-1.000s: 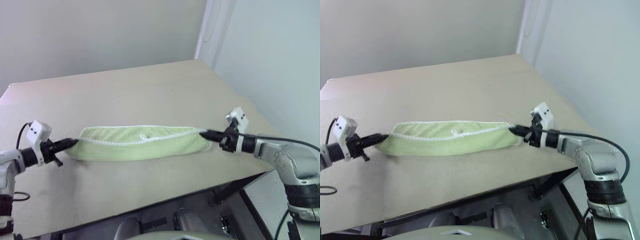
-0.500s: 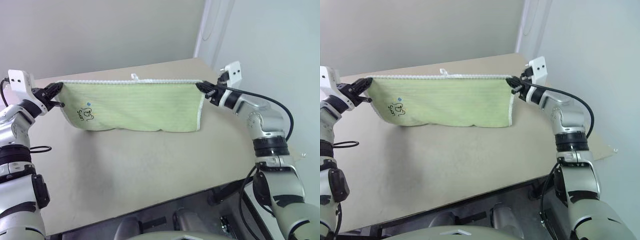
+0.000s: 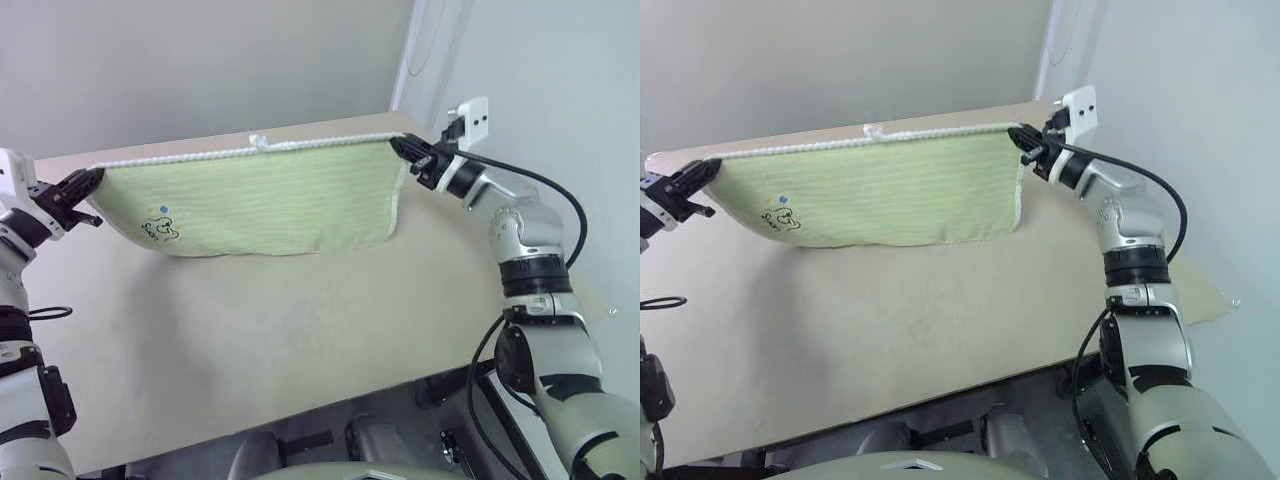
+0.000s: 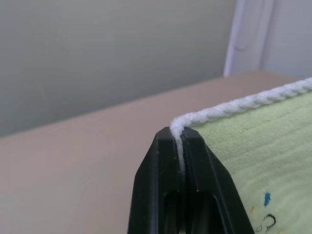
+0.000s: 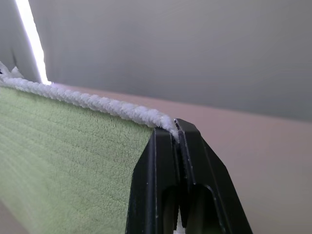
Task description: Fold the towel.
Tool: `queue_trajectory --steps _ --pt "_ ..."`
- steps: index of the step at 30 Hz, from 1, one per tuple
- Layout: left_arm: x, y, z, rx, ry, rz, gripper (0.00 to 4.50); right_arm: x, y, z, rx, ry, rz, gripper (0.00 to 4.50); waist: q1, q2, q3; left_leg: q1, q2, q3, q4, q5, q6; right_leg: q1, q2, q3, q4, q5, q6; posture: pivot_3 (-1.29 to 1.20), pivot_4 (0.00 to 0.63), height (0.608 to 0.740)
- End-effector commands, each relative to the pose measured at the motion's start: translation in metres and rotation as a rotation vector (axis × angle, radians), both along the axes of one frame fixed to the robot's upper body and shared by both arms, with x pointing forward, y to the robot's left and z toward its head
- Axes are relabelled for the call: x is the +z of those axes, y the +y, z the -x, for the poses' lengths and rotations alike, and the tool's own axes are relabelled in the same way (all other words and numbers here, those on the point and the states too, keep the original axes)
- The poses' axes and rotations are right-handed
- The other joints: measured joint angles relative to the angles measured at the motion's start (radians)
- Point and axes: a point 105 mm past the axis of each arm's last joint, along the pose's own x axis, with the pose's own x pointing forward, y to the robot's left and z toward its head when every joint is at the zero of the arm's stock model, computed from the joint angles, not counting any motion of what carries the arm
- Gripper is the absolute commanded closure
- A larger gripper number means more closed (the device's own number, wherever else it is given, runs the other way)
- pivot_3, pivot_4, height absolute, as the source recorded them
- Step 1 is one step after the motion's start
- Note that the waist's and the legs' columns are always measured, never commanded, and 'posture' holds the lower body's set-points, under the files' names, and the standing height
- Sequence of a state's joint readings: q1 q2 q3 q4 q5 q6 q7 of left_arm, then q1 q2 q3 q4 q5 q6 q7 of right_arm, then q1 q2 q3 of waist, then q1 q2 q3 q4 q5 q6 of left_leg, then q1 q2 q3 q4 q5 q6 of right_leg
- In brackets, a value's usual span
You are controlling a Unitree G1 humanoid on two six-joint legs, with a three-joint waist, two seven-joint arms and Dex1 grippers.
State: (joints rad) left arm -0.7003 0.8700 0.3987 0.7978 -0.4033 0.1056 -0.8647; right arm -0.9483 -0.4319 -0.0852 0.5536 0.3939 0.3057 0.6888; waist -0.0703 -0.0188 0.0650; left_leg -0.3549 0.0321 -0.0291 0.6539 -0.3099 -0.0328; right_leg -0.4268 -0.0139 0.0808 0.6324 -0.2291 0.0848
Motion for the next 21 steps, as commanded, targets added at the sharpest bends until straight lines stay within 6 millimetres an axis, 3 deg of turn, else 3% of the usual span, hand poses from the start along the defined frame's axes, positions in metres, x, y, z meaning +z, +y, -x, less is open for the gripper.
queue_trajectory --steps 1,6,10,16,21 --pt "0.020 0.016 -0.006 0.125 -0.061 -0.020 4.50 0.025 -0.022 -0.010 -0.112 -0.081 -0.024 4.46 -0.001 0.000 0.000 0.000 0.000 0.000 0.000 0.000 0.000 0.000 0.000 0.000 0.000 0.000 0.000 0.00 0.000 0.740" --pt "0.025 0.009 -0.023 0.179 -0.097 -0.045 4.50 0.035 -0.019 -0.020 -0.144 -0.113 -0.052 4.46 -0.004 0.000 0.000 0.000 0.000 0.000 0.001 0.000 0.000 0.000 0.000 0.000 0.001 0.000 0.000 0.00 0.000 0.740" --pt "0.016 0.003 -0.021 0.121 -0.072 -0.096 4.50 0.027 -0.013 -0.012 -0.065 -0.114 -0.035 4.46 -0.010 0.000 0.000 -0.001 0.000 0.000 0.000 0.000 0.000 -0.001 0.000 0.000 0.001 0.000 0.000 0.00 0.000 0.740" --pt "-0.008 -0.019 0.020 -0.182 0.026 -0.167 4.50 0.001 -0.016 0.028 0.094 -0.052 -0.006 4.46 -0.015 0.001 0.000 -0.002 0.000 0.000 -0.004 0.000 0.000 -0.002 -0.001 0.000 0.000 0.000 0.000 0.00 0.000 0.740" --pt "-0.032 -0.019 0.061 -0.224 0.146 -0.198 4.50 -0.030 -0.014 0.075 0.242 0.061 0.058 4.46 -0.010 0.001 0.000 -0.002 0.000 0.000 -0.001 0.000 0.000 -0.003 -0.001 0.000 0.001 0.000 0.000 0.00 0.000 0.740"
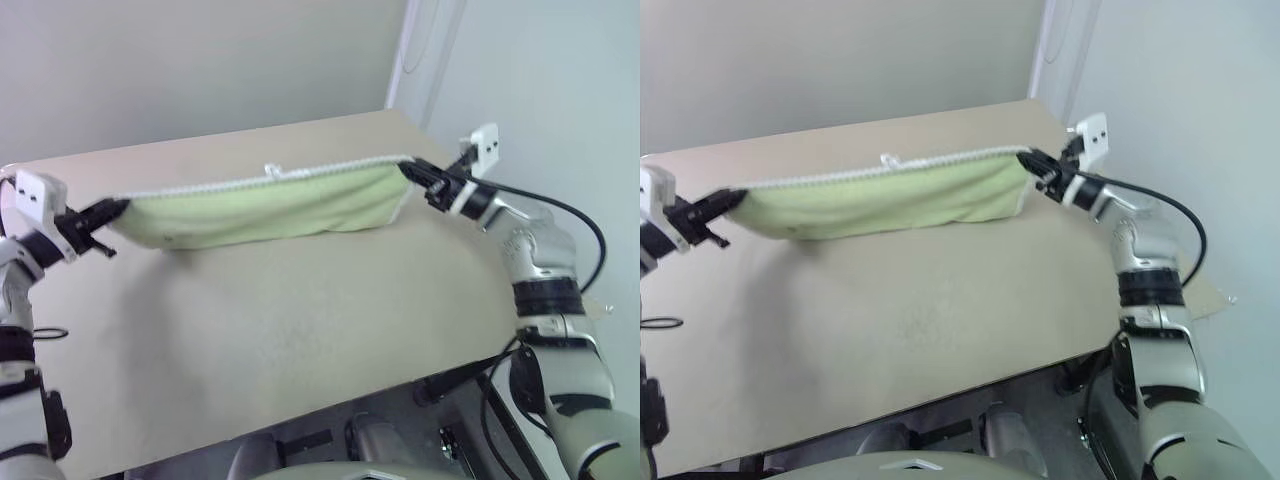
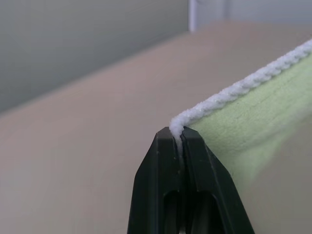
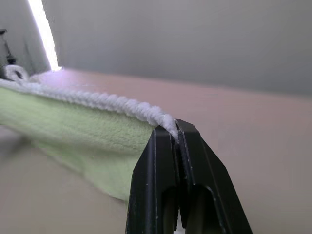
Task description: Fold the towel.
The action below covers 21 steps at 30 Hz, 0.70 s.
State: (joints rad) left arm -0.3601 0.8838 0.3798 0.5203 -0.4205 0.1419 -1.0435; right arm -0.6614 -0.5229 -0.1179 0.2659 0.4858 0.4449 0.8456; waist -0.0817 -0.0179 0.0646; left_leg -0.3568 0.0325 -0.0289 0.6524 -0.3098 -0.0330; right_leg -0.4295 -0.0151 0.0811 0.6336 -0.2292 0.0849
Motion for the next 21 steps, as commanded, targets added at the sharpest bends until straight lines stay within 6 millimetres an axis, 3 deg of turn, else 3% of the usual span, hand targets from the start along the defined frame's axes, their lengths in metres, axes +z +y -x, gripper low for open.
queue_trajectory --steps 1,7,16,19,21 --pt "0.021 0.003 0.025 -0.020 -0.031 -0.038 4.50 0.009 0.008 0.037 0.138 -0.025 0.051 4.46 0.004 0.000 0.000 0.001 0.000 0.000 0.000 0.000 0.000 0.001 0.000 0.000 0.000 0.000 0.000 0.00 0.000 0.740" --pt "-0.001 0.009 0.065 -0.007 0.092 -0.073 4.50 -0.025 0.007 0.085 0.261 0.105 0.143 4.46 0.012 0.000 0.000 0.005 0.001 0.000 0.006 0.000 0.000 0.005 0.003 0.001 0.001 -0.004 -0.002 0.00 0.000 0.740" --pt "-0.033 0.016 0.100 -0.005 0.239 -0.119 4.50 -0.054 0.001 0.128 0.306 0.243 0.184 4.46 0.012 -0.001 0.000 0.009 0.001 0.000 0.013 0.000 0.000 0.011 0.002 0.001 0.001 -0.004 -0.002 0.00 0.000 0.740" --pt "-0.041 0.015 0.102 -0.009 0.267 -0.126 4.50 -0.058 -0.002 0.135 0.310 0.263 0.189 4.46 0.012 -0.001 0.000 0.008 0.001 0.000 0.012 0.000 0.000 0.010 0.003 0.001 0.001 -0.004 -0.002 0.00 0.000 0.740" --pt "-0.042 0.015 0.095 0.003 0.258 -0.116 4.50 -0.059 -0.004 0.127 0.280 0.255 0.188 4.46 0.012 -0.001 0.000 0.008 0.001 0.000 0.012 0.000 0.000 0.010 0.003 0.001 0.001 -0.004 -0.002 0.00 0.000 0.740"
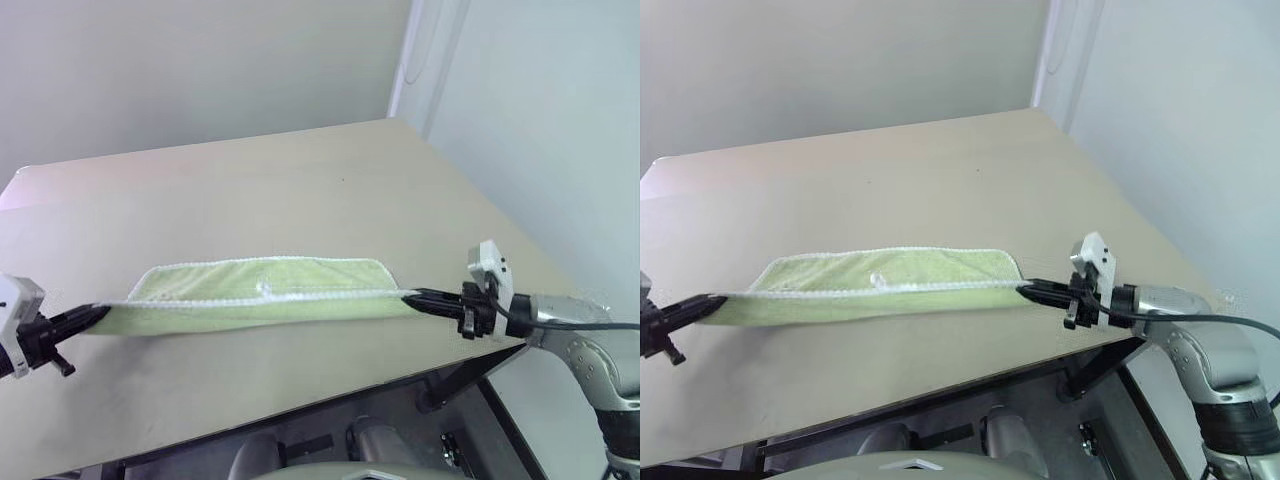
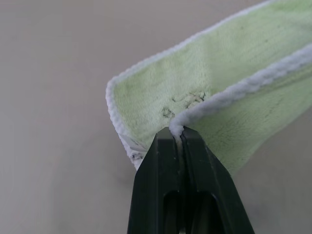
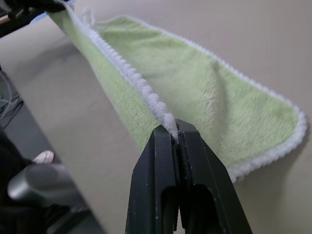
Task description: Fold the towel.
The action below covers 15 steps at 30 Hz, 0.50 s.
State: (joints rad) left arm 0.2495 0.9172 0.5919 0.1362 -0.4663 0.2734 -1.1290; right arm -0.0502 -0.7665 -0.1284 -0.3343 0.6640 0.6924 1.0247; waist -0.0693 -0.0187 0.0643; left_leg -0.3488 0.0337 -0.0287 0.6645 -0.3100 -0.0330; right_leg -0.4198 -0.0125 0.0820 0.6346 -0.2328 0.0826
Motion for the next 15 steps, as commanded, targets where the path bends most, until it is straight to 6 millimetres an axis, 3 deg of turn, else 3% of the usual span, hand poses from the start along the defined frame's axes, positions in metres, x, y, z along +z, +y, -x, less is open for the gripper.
queue_trajectory --steps 1,9,15 --pt "0.010 0.000 -0.014 0.011 -0.058 -0.023 4.50 0.015 -0.002 -0.012 -0.032 -0.083 0.005 4.46 0.000 0.000 0.000 0.000 0.000 0.000 0.000 0.000 0.000 0.000 0.000 0.000 0.000 0.000 0.000 0.00 0.000 0.740" --pt "-0.001 -0.002 -0.052 0.062 -0.079 0.005 4.50 0.000 -0.004 -0.059 -0.209 -0.094 0.051 4.46 -0.001 0.000 0.000 0.005 0.000 0.000 -0.002 0.000 0.000 0.004 0.001 0.000 -0.001 0.000 0.000 0.00 0.000 0.740" --pt "-0.012 0.000 -0.068 0.107 -0.069 0.026 4.50 -0.012 0.001 -0.076 -0.255 -0.083 0.070 4.46 0.000 -0.001 -0.001 -0.003 -0.001 -0.001 -0.002 0.000 0.000 -0.003 0.001 0.000 -0.001 0.002 0.000 0.00 0.000 0.740"
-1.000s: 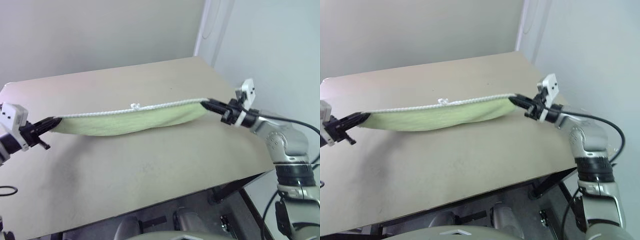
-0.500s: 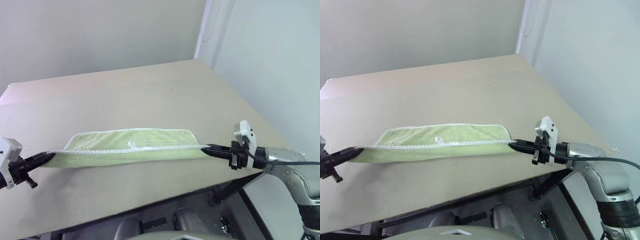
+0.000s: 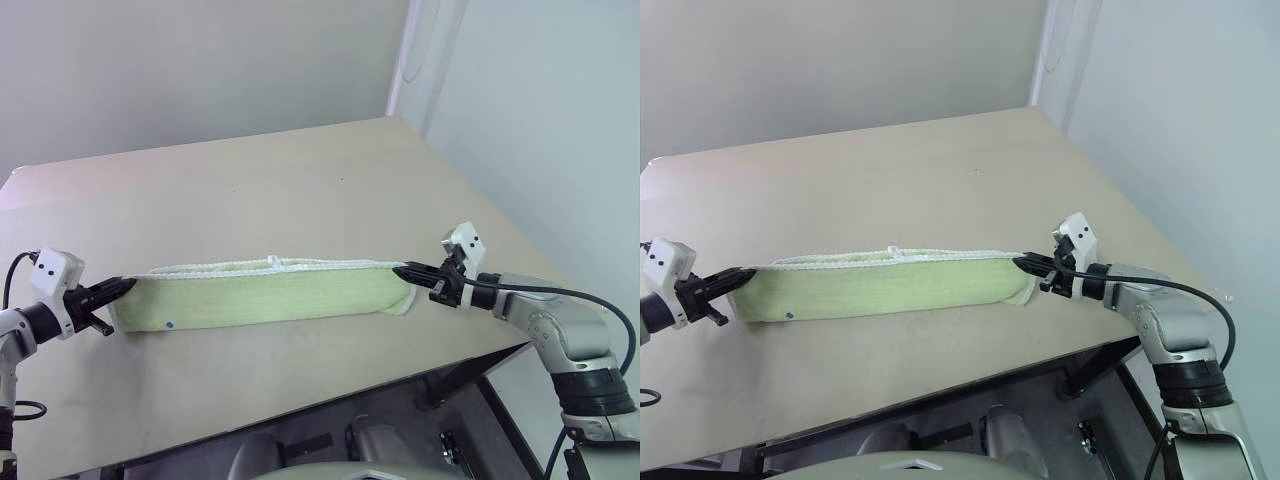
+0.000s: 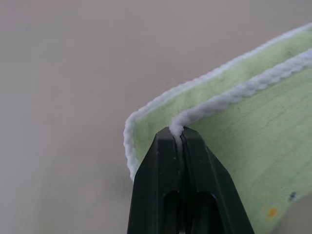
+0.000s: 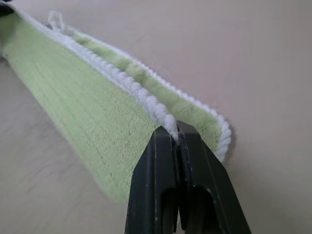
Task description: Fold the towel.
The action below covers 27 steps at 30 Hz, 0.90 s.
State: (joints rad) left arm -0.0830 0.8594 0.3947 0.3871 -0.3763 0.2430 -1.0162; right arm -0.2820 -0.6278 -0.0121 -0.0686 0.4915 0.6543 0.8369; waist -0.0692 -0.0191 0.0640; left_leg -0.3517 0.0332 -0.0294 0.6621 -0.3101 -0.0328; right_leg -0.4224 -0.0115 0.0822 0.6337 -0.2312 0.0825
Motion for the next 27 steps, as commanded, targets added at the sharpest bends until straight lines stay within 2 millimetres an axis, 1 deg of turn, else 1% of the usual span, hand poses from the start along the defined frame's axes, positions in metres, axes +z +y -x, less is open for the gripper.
queue_trajectory --steps 1,6,9,14,18,19,21,22,24,27 --pt "0.003 0.008 -0.012 0.055 -0.033 -0.024 4.50 0.005 0.001 -0.015 -0.042 -0.054 0.013 4.46 0.000 0.000 0.000 0.000 0.000 0.000 0.000 0.000 0.000 0.000 0.000 0.000 0.000 0.003 -0.002 0.00 0.000 0.740" --pt "-0.006 0.009 -0.037 0.141 -0.048 -0.005 4.50 -0.009 0.002 -0.046 -0.157 -0.042 0.046 4.46 0.000 -0.001 -0.001 0.000 0.000 0.000 0.003 0.000 0.000 0.001 0.000 0.000 0.001 0.004 -0.002 0.00 0.000 0.740" --pt "-0.009 0.008 -0.046 0.157 -0.055 -0.010 4.50 -0.016 0.004 -0.057 -0.191 -0.035 0.056 4.46 -0.001 0.000 -0.001 0.001 0.000 -0.001 0.003 0.000 0.000 0.001 0.000 0.000 0.001 0.006 -0.001 0.00 0.000 0.740" --pt "-0.017 0.007 -0.054 0.169 -0.039 -0.025 4.50 -0.027 0.010 -0.067 -0.203 -0.009 0.079 4.46 -0.002 0.000 -0.001 -0.001 0.000 -0.001 0.003 0.000 0.000 0.000 0.000 0.000 0.000 0.007 0.000 0.00 0.000 0.740" --pt "-0.021 0.003 -0.054 0.156 -0.027 0.001 4.50 -0.032 0.018 -0.066 -0.173 0.009 0.076 4.46 -0.002 0.000 -0.001 -0.002 0.000 -0.001 0.003 0.000 0.000 0.000 0.000 0.000 0.000 0.008 0.001 0.00 0.000 0.740" --pt "-0.021 0.002 -0.054 0.149 -0.028 0.005 4.01 -0.032 0.018 -0.067 -0.182 0.010 0.077 4.28 -0.002 0.000 -0.001 -0.002 0.000 -0.001 0.003 0.000 0.000 0.000 0.000 0.000 0.001 0.008 0.001 0.00 0.000 0.740" --pt "-0.022 -0.001 -0.055 0.143 -0.034 0.007 3.56 -0.033 0.018 -0.069 -0.198 0.009 0.075 3.84 -0.002 0.000 -0.001 -0.002 0.000 -0.001 0.003 0.000 0.000 0.000 0.000 0.000 0.001 0.008 0.001 0.00 0.000 0.740" --pt "-0.021 -0.001 -0.056 0.147 -0.040 0.010 3.15 -0.031 0.018 -0.071 -0.205 0.003 0.070 3.45 -0.002 0.000 -0.001 -0.002 0.000 -0.001 0.003 0.000 0.000 0.000 0.000 0.000 0.001 0.008 0.001 0.00 0.000 0.740" --pt "-0.019 0.000 -0.057 0.155 -0.054 0.010 2.45 -0.027 0.017 -0.074 -0.228 -0.010 0.057 2.75 -0.002 0.000 -0.001 -0.001 -0.001 -0.001 0.003 0.000 0.000 0.000 0.000 0.000 0.001 0.008 0.001 0.00 0.000 0.740" --pt "-0.012 0.006 -0.060 0.188 -0.084 -0.004 1.37 -0.019 0.014 -0.077 -0.243 -0.026 0.039 1.68 -0.002 0.000 -0.001 -0.001 -0.001 -0.002 0.003 0.000 0.000 0.000 0.001 0.000 0.002 0.008 0.001 0.00 0.000 0.740"
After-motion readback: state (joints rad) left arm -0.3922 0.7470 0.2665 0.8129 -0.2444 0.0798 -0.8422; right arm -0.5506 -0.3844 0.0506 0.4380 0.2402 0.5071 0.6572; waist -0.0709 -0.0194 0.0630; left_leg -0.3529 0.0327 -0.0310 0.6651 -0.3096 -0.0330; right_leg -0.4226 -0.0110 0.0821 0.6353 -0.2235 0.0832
